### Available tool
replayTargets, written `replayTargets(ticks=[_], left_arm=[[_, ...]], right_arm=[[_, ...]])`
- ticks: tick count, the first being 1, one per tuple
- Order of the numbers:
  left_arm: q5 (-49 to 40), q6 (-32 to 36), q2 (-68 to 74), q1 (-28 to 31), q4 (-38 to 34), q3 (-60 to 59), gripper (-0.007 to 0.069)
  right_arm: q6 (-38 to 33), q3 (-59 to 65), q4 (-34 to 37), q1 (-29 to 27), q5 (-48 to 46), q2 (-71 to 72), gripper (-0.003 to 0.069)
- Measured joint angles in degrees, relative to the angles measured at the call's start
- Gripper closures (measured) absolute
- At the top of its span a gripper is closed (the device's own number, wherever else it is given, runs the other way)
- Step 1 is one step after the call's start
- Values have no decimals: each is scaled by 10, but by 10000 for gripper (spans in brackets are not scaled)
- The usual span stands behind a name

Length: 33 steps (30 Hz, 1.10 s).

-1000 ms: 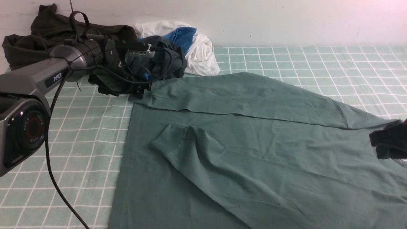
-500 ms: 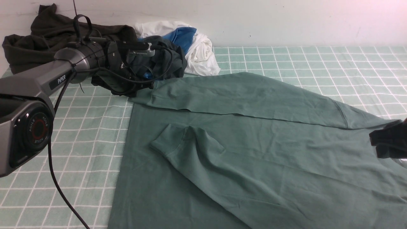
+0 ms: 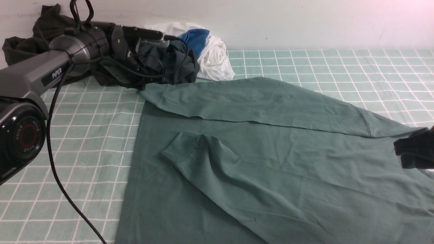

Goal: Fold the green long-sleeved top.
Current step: Use the left arm to clamp the cuff farthest from it, then use the left arm to drag and drop the cuff onto the cuff closest to the left arm

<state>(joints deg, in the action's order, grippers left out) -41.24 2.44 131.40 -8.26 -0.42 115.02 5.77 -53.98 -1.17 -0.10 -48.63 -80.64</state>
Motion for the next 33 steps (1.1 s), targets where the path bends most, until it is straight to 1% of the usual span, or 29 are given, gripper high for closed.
replayTargets(ticks=[4,5,6,7,8,10,12,13,16,19,22,24,26,27,30,32,33], left_arm=[[-44,5,-61,-35,1,0,628],[-67,5,-83,-52,1,0,628],[-70,5,-89,-55,1,0,628],[-97,-1,-112,-72,0,0,628],[-105,-4,-115,-77,0,0,628],[-141,-21,-159,-103,-1,-4,628],[-157,-45,-207,-125,-1,-17,628],[-159,-48,-216,-127,-1,-21,628],[-171,-84,-302,-136,-3,-68,628],[-186,-100,-352,-136,-3,-128,628],[-188,-110,-408,-136,-3,-275,627],[-166,-114,-426,-136,-6,-367,627],[-124,-115,-439,-137,-12,-461,621],[-98,-116,-446,-137,-13,-509,607],[-62,-112,-452,-137,-13,-573,570],[-39,-98,-452,-137,-13,-616,501],[-38,-84,-454,-137,-13,-624,443]], right_arm=[[0,0,0,0,1,0,335],[0,0,0,0,5,0,335],[0,0,0,0,4,0,335],[0,0,0,0,6,0,335],[0,0,0,0,7,0,335],[-5,0,0,0,7,0,335],[-9,0,0,0,6,0,335],[-9,0,0,0,6,0,335],[-11,0,0,0,6,0,335],[-11,0,1,0,6,0,335],[-11,0,1,0,6,0,335],[-11,0,3,0,6,0,335],[-11,0,7,0,2,0,335],[-12,0,12,0,-4,0,335],[-21,0,18,0,-17,0,335],[-38,-1,35,4,-41,5,335],[-47,-1,43,11,-56,13,335]])
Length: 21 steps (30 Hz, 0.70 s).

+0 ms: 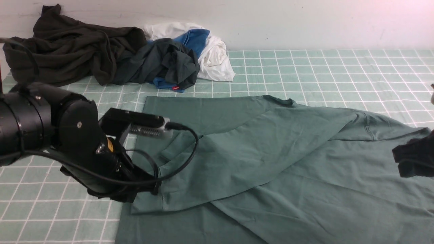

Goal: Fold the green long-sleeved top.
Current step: Use the left arm to drag and drop the cuff onto the cuff closest to the left arm, then use both arms simultaneously to clamp the lower edge of the clothing fabric

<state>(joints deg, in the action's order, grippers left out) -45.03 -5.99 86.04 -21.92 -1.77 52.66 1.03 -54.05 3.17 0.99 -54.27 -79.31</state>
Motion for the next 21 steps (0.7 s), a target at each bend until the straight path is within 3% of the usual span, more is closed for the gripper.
replayTargets(ticks=[6,8,14,21], left_arm=[[-57,91,-37,-17,3,14,207],[-93,130,-59,-36,3,14,162],[-172,251,-79,-104,-2,-55,131],[-66,339,-64,-173,-6,-174,132]], right_arm=[[-33,0,32,87,-90,74,339],[-41,0,38,122,-133,104,343],[-67,0,44,224,-167,177,352],[-82,0,36,241,-171,204,354]])
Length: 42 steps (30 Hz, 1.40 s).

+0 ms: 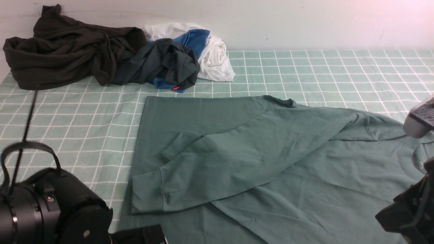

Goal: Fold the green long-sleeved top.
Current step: Use both arms simultaneously to clamp the lower edge of the clothing fabric

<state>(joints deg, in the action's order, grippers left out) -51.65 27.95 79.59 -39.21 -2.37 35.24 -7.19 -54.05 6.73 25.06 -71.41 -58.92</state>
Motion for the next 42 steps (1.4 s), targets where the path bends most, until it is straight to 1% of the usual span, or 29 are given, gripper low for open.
replayTargets(ticks=[4,9,10,14,15,16,17,20,23,25,28,32,33,34,35,36,37,39,42], left_arm=[[53,28,18,-19,2,-23,134],[90,35,29,-26,33,-26,196],[95,27,29,-26,44,-26,239],[97,-3,29,-26,69,-26,366],[97,-4,29,-26,69,-26,379],[97,-12,29,-26,73,-26,431],[97,-12,29,-26,73,-26,431],[97,-22,29,-26,75,-26,544],[95,-23,29,-26,66,-26,601],[91,-20,29,-26,52,-26,616],[87,-2,29,-26,31,-26,606],[85,12,31,-26,24,-26,538],[85,18,35,-26,24,-26,475],[84,20,37,-26,24,-26,453],[84,20,39,-26,24,-26,414],[84,20,41,-26,24,-26,400],[83,20,44,-26,24,-26,354],[81,20,45,-27,24,-26,313],[81,20,45,-27,24,-25,309]], right_arm=[[-1,0,-4,0,0,0,354],[-2,0,-5,0,0,0,354],[-2,0,-6,0,0,0,354],[-2,0,-6,0,0,0,354],[-2,0,-6,0,0,0,354],[-2,0,-6,0,0,0,354],[-2,0,-6,0,0,0,354],[-2,0,-6,0,0,0,354],[-2,0,-6,0,0,0,354],[-2,0,-6,0,0,0,354],[-3,0,-7,0,0,0,354],[-3,0,-8,0,0,0,354],[-3,0,-8,0,0,0,354],[-3,0,-8,0,0,0,354],[-3,0,-8,0,0,0,354],[-3,0,-8,0,0,0,354],[-3,0,-8,0,0,0,354],[-3,0,-8,0,0,0,354],[-3,0,-8,0,0,0,354]])
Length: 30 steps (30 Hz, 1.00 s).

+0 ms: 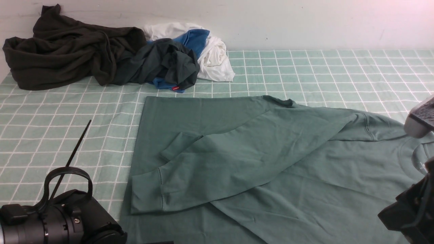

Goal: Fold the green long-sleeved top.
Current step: Use both arms simultaneously to clamp the lower edge of the clothing fabric

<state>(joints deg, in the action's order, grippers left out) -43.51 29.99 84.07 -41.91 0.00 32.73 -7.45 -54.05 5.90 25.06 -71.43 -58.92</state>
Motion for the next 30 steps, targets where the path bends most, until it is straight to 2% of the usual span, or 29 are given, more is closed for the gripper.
replayTargets(ticks=[3,4,7,9,15,19,22,26,30], left_arm=[[-3,-2,1,0,0,4,379],[-6,-8,1,0,0,7,445],[-14,-21,1,0,0,9,570],[-16,-23,1,0,0,9,606],[-42,-37,-17,0,0,23,619],[-112,-116,-66,0,18,52,619],[-158,-158,-114,0,49,48,619],[-186,-166,-140,4,78,15,619],[-189,-166,-144,14,85,-22,619]], right_arm=[[0,0,0,0,0,0,354],[0,0,0,0,0,0,354],[-4,0,0,0,0,0,354],[-7,0,0,0,0,0,354],[-16,0,0,0,0,0,354],[-51,0,5,0,0,0,354],[-108,0,21,1,0,-1,354],[-182,17,43,1,2,-17,350],[-248,80,49,1,9,-35,307]])
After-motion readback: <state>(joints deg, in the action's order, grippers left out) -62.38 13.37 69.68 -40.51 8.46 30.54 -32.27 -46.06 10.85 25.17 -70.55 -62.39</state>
